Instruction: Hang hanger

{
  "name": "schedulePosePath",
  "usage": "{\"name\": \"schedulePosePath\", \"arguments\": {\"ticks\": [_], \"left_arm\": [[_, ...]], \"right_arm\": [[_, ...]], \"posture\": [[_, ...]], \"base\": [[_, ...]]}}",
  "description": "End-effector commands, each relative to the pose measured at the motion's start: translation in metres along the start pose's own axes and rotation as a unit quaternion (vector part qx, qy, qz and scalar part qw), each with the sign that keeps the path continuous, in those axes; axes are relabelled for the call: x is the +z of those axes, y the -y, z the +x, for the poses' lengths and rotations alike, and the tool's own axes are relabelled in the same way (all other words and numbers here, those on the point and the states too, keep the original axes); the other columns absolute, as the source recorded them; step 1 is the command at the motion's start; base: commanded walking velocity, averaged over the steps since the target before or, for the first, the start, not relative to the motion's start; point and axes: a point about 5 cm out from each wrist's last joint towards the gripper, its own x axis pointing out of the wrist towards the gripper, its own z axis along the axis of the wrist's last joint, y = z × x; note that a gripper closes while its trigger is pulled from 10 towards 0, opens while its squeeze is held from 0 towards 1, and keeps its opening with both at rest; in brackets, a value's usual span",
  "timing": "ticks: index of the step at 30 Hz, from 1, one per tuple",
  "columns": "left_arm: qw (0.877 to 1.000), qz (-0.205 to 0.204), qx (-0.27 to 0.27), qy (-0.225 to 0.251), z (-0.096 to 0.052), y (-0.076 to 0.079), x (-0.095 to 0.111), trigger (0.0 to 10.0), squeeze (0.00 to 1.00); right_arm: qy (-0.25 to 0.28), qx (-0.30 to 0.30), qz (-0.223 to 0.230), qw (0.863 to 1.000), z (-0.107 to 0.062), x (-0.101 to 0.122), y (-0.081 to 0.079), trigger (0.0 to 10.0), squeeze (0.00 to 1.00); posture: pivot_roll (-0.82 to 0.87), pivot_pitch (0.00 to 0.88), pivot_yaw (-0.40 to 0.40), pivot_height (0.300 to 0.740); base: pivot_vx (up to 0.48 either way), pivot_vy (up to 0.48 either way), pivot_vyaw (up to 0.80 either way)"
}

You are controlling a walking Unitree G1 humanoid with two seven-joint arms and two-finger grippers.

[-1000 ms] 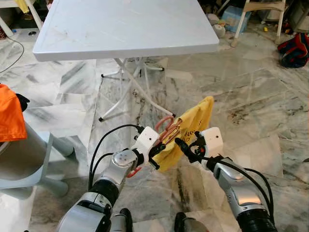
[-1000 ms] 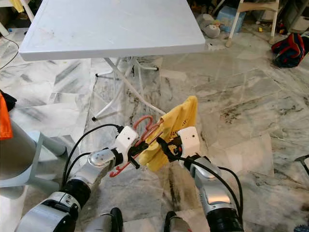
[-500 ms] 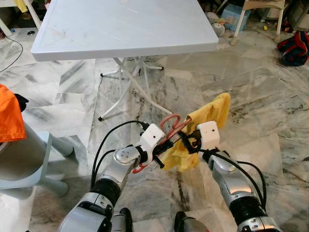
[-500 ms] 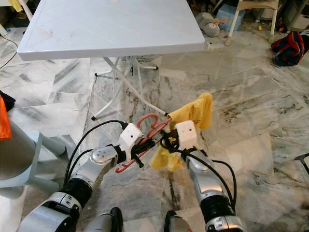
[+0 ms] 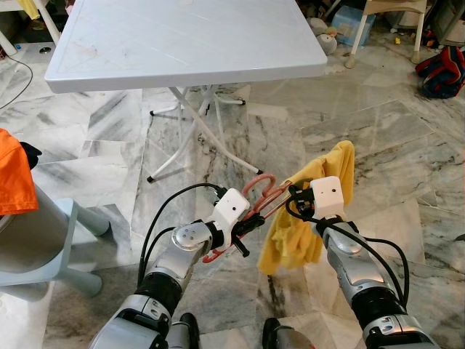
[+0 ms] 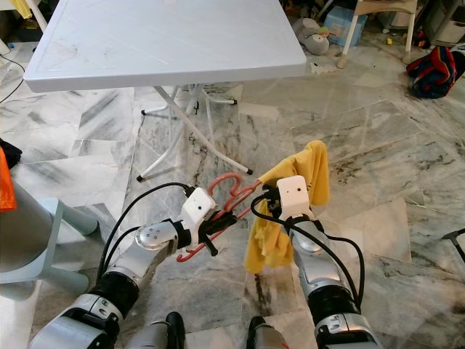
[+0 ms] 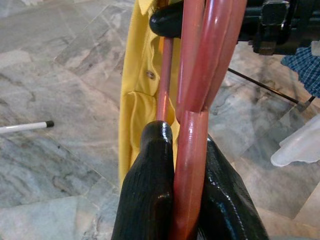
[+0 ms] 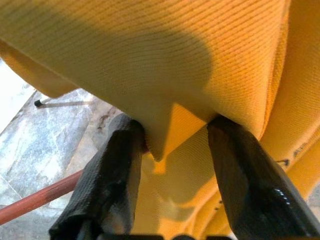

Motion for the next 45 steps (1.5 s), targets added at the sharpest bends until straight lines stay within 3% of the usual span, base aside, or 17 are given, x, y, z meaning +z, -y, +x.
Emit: {"name": "schedulePosePath", "arguments": {"ticks": [1, 6, 9, 18, 30, 35, 37, 39, 41, 45], "left_arm": [[1.0, 0.004, 0.003, 0.002, -0.001, 0.0, 0.0, 0.0, 0.0], [1.0, 0.003, 0.012, -0.004, -0.001, -0.001, -0.002, 0.0, 0.0], [1.0, 0.003, 0.026, -0.01, -0.002, -0.003, -0.004, 0.0, 0.0], [1.0, 0.002, 0.024, -0.009, -0.002, -0.002, -0.005, 0.0, 0.0], [0.999, 0.025, -0.022, 0.003, 0.001, 0.011, -0.003, 0.0, 0.0], [0.998, 0.057, -0.026, -0.033, -0.007, 0.011, -0.019, 0.0, 0.0], [0.997, 0.059, -0.023, -0.04, -0.008, 0.01, -0.022, 0.0, 0.0], [0.995, 0.061, 0.034, -0.068, -0.017, -0.004, -0.032, 0.0, 0.0], [0.993, 0.061, 0.052, -0.083, -0.021, -0.009, -0.037, 0.0, 0.0], [0.991, 0.061, 0.046, -0.111, -0.027, -0.009, -0.048, 0.0, 0.0]], "right_arm": [[0.007, -0.015, 0.0, 1.0, -0.002, 0.001, 0.01, 0.0, 0.0], [0.007, -0.013, 0.004, 1.0, -0.002, 0.0, 0.011, 0.0, 0.0], [0.007, 0.028, 0.013, 1.0, -0.004, 0.001, 0.007, 0.0, 0.0], [0.005, -0.015, 0.003, 1.0, -0.008, 0.001, 0.033, 0.0, 0.0], [0.029, 0.005, 0.026, 0.999, -0.005, 0.008, 0.02, 0.0, 0.0], [0.079, -0.012, 0.084, 0.993, -0.003, 0.028, 0.024, 0.0, 0.0], [0.088, -0.012, 0.087, 0.992, -0.003, 0.032, 0.024, 0.0, 0.0], [0.129, -0.021, 0.09, 0.987, -0.003, 0.052, 0.028, 0.0, 0.0], [0.144, -0.029, 0.095, 0.985, -0.002, 0.061, 0.03, 0.0, 0.0], [0.167, -0.045, 0.094, 0.98, -0.001, 0.076, 0.035, 0.0, 0.0]], "posture": [[-0.02, 0.231, -0.023, 0.74], [-0.02, 0.232, -0.022, 0.74], [-0.02, 0.232, -0.022, 0.74], [-0.02, 0.232, -0.022, 0.74], [-0.02, 0.232, -0.023, 0.74], [-0.01, 0.233, -0.026, 0.74], [-0.01, 0.234, -0.028, 0.74], [-0.01, 0.234, -0.028, 0.74], [-0.02, 0.234, -0.03, 0.74], [-0.02, 0.236, -0.037, 0.74]], "base": [[0.0, 0.0, 0.0], [0.0, 0.0, 0.0], [0.0, 0.0, 0.0], [0.0, 0.0, 0.0], [0.0, 0.0, 0.0], [0.0, 0.0, 0.0], [0.0, 0.0, 0.0], [0.0, 0.0, 0.0], [0.0, 0.0, 0.0], [0.0, 0.0, 0.0]]}}
